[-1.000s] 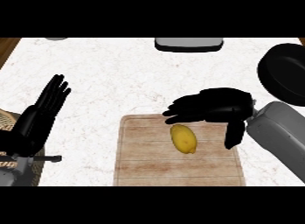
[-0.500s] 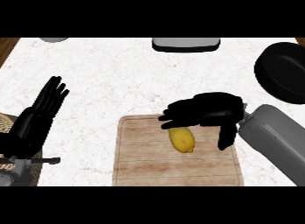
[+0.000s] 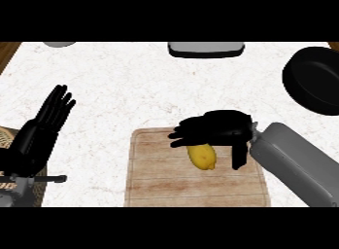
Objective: Pick the lemon from the cutting board and place it in the pot
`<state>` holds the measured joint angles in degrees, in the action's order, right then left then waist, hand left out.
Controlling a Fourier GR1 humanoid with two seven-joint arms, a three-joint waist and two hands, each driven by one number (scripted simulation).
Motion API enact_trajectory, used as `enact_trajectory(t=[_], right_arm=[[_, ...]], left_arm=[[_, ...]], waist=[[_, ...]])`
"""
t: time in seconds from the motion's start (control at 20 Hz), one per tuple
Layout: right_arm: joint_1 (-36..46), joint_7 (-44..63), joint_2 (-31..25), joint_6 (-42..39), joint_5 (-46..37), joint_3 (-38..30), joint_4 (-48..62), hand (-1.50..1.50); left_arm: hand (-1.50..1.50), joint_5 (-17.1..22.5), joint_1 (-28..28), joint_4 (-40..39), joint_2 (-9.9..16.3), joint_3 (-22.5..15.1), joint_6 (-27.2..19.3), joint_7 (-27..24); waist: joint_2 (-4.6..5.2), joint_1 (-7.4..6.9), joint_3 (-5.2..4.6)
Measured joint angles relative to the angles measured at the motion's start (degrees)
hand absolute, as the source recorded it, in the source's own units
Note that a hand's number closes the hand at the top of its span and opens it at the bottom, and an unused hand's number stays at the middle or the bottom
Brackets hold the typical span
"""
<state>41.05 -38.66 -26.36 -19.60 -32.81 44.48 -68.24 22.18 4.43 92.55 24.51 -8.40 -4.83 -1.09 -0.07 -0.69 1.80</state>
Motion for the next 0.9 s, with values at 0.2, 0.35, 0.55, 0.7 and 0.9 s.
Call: enact_trajectory(t=[0.2,0.35,0.55,0.7,0.9], right_arm=[[-0.4,-0.8,2.3,1.8,-1.7,0.5,2.6,-1.5],[-1.0,-1.6,4.0,3.0,-3.0,1.0,4.4,-1.5],[-1.0,-2.0,6.0,3.4,-4.9,1.9,5.9,1.5],[-0.6,-3.8,7.5,4.0,-7.0,3.5,5.7,1.5],[-1.2,-7.2,8.2,6.8,-9.3,4.1,5.4,1.5]], left_arm=[[0.0,0.2,0.0,0.1,0.1,-0.1,0.1,0.0],[0.0,-0.1,0.0,0.0,-0.1,0.0,0.0,0.0],[0.0,-0.2,0.1,-0.2,0.0,-0.1,0.0,0.0],[0.0,-0.1,0.1,-0.2,0.2,-0.3,0.0,0.1],[0.0,0.2,-0.1,-0.1,0.5,-0.4,0.3,0.0]], waist=[[0.05,-0.02,-0.07],[0.04,-0.05,0.02],[-0.14,-0.03,-0.04],[-0.25,0.06,-0.17],[-0.39,0.25,-0.25]])
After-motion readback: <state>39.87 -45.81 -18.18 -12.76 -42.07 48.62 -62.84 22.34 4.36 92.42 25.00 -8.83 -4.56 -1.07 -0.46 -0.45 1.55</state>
